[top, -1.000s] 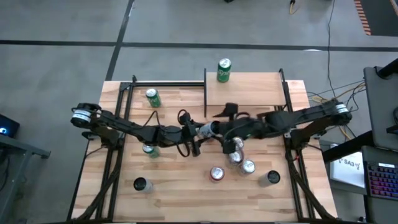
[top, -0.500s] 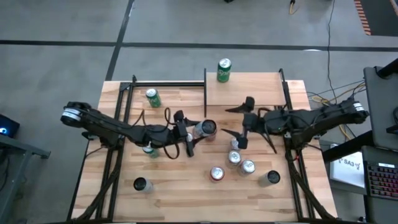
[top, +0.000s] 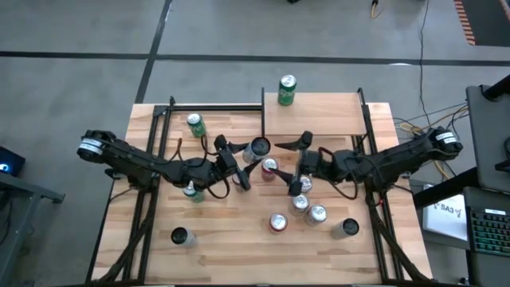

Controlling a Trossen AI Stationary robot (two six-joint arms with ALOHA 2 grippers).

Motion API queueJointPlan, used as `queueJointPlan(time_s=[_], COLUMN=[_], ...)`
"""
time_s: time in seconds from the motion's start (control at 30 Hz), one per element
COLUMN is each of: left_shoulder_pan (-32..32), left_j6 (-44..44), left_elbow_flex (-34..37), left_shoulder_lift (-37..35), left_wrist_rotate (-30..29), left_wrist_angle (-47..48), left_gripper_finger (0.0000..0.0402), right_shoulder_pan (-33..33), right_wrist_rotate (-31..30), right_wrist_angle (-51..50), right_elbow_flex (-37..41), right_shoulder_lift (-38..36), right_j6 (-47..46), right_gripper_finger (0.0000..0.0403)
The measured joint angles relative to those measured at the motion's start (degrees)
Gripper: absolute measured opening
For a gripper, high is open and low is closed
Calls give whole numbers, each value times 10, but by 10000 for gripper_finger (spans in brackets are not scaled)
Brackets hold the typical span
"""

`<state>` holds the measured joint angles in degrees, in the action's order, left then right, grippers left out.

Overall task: Place canned beverage on shelf
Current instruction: Put the center white soda can on the shelf

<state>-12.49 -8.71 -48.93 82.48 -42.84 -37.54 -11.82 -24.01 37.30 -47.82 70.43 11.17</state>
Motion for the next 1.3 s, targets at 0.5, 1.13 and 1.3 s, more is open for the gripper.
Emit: queueJointPlan(time_s=[0.5,1.13,1.3], left_shoulder_pan=[0,-2,-2], left_j6=[4,21,11], left_elbow_flex=[0,-1,-1], left_shoulder_lift=[0,0,0], left_wrist_rotate=[-10,-25,-25], left_wrist_angle=[-6,-3,1], left_gripper_finger=[239,390,373], right_shoulder_pan=[27,47,79], right_wrist_rotate=[-20,-34,-29], right_wrist_angle=[36,-237,-362], right_elbow_flex=[-122,-209,-227], right_shoulder_lift=[133,84,36], right_j6=[17,-11,-17], right_gripper_finger=[330,233,233])
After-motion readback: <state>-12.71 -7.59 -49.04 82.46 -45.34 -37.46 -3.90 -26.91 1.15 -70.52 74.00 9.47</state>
